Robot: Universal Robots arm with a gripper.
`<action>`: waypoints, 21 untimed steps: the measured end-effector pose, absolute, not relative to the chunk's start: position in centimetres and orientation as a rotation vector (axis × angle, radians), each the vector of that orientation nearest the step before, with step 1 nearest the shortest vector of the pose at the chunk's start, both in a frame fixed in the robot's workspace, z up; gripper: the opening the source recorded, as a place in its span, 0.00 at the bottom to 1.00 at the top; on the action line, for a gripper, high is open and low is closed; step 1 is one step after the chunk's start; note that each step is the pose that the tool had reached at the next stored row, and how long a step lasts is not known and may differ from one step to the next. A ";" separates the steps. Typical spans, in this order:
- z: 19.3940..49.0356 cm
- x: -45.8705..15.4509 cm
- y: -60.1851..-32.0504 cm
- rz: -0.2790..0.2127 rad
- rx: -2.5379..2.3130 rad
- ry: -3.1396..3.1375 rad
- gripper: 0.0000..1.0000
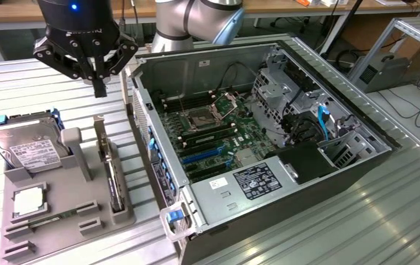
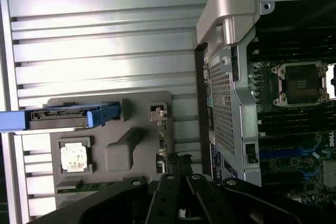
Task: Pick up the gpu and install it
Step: 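Reach for the gpu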
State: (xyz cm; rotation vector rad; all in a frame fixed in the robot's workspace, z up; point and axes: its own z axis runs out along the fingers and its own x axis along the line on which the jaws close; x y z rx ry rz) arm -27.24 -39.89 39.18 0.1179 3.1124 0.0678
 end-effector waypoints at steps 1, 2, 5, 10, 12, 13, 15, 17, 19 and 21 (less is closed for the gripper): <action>39.2 -27.2 -39.9 0.068 0.118 3.112 0.11; 39.2 -27.2 -39.9 0.068 0.118 3.113 0.11; 39.2 -27.4 -39.9 0.068 0.118 3.112 0.11; 39.2 -27.7 -39.9 0.068 0.118 3.113 0.11; 39.2 -27.8 -39.9 0.068 0.118 3.112 0.11; 39.2 -27.8 -39.9 0.068 0.118 3.112 0.11; 39.2 -27.8 -39.9 0.068 0.118 3.113 0.11; 39.2 -27.8 -39.9 0.068 0.118 3.113 0.11; 39.2 -27.8 -40.0 0.068 0.118 3.113 0.11; 39.2 -27.8 -40.2 0.068 0.118 3.112 0.11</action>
